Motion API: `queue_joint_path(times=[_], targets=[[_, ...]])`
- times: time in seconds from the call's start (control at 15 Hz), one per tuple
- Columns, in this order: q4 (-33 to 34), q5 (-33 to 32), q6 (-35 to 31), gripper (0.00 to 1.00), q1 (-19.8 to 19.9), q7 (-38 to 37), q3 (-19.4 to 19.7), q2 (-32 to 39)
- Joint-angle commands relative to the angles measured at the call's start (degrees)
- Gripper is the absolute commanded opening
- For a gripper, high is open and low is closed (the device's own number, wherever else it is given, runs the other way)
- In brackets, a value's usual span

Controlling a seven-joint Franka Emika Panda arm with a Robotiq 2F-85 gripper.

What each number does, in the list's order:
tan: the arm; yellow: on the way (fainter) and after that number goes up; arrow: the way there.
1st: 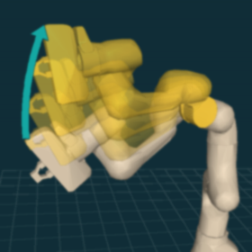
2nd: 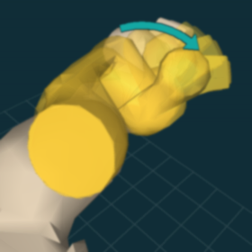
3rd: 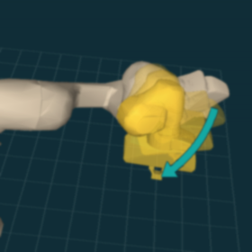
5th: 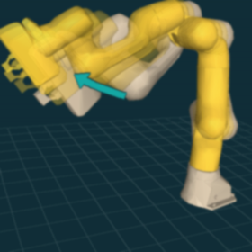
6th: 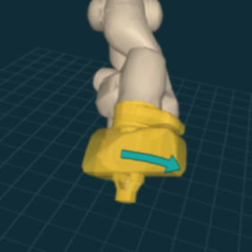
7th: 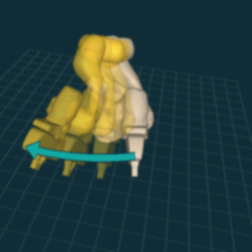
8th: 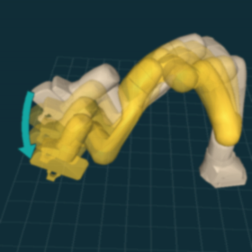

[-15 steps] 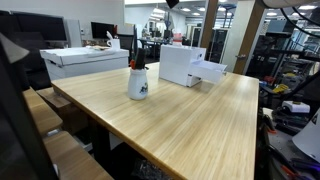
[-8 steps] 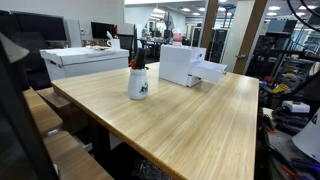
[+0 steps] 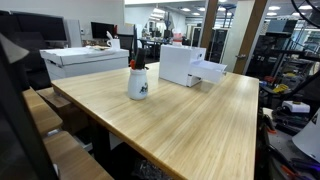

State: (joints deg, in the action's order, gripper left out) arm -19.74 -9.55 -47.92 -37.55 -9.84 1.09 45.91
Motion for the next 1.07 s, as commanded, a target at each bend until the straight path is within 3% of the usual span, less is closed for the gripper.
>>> queue_joint_path(times=[0.0, 0.4, 1.0], targets=[[0.0, -2.0, -5.0, 1.0, 0.6, 9.9, -0.2, -1.4], [-0.4, -2.2, -13.2, 1.0, 1.9, 16.8, -0.2, -2.0], [-0.9, -1.6, -16.8, 1.0, 3.6, 15.5, -0.3, -2.1]])
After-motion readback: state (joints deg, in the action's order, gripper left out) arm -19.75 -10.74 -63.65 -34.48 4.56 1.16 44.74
